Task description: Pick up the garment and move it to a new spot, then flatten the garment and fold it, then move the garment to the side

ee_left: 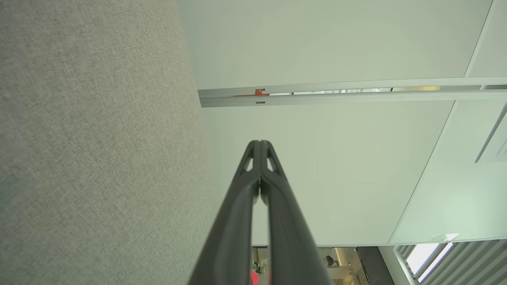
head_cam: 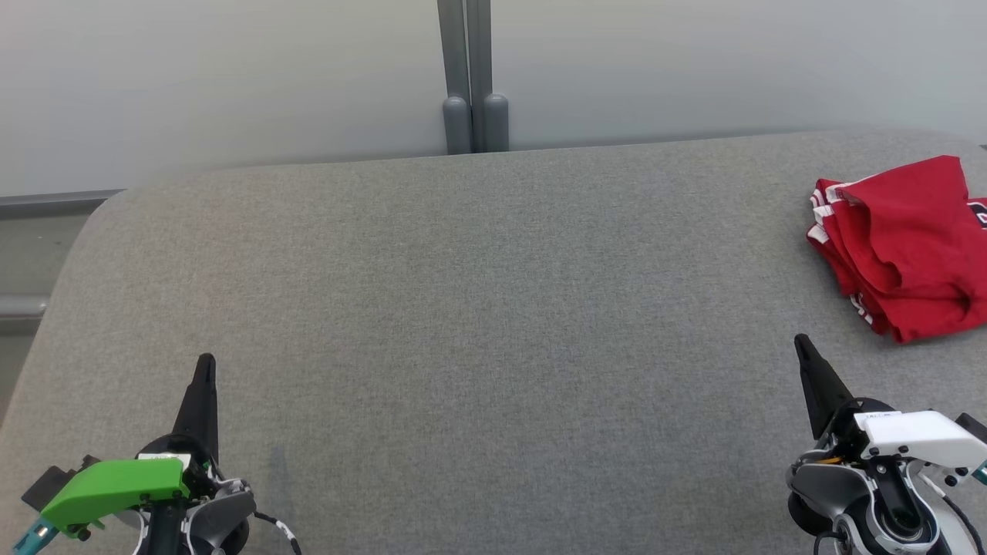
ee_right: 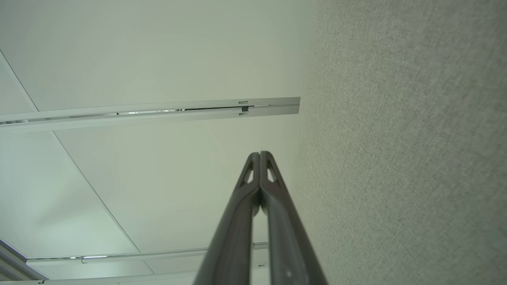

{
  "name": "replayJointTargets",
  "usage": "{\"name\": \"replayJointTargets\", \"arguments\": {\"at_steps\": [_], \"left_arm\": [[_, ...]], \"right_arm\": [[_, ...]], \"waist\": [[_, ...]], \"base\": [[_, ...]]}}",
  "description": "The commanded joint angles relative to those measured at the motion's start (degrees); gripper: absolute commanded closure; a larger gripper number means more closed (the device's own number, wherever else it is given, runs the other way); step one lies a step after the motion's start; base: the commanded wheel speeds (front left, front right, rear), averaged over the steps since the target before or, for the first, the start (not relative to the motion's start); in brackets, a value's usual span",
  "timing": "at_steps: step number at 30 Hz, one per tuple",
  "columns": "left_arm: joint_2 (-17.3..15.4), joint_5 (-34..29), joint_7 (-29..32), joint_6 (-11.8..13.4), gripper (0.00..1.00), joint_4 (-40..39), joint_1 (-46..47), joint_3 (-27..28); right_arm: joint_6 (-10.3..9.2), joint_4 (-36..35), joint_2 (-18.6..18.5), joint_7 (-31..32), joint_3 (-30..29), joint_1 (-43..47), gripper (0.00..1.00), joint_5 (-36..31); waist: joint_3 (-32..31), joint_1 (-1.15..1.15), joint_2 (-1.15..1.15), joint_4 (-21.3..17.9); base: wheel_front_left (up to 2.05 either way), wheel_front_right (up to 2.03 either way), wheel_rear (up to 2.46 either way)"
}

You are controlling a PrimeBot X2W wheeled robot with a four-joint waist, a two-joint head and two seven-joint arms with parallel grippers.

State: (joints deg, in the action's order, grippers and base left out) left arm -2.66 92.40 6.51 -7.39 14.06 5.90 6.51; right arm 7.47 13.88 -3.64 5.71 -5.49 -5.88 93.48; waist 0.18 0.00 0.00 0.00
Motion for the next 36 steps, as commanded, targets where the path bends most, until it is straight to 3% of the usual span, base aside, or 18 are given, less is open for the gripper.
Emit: {"name": "replayJointTargets", "arguments": {"at_steps": [1, 36], "left_arm": [[-0.4, 0.0, 0.3, -0.3, 1.00, 0.0, 0.7, 0.2], [-0.4, 0.0, 0.2, -0.3, 1.00, 0.0, 0.7, 0.1]], "right_arm": [[0.04, 0.2, 0.0, 0.2, -0.2, -0.4, 1.00, -0.4], [0.04, 0.2, 0.3, 0.5, -0.6, -0.4, 1.00, -0.7]], "waist": [[0.0, 0.00, 0.00, 0.0], [0.0, 0.00, 0.00, 0.0]], "base": [[0.00, 0.00, 0.00], [0.00, 0.00, 0.00]]}}
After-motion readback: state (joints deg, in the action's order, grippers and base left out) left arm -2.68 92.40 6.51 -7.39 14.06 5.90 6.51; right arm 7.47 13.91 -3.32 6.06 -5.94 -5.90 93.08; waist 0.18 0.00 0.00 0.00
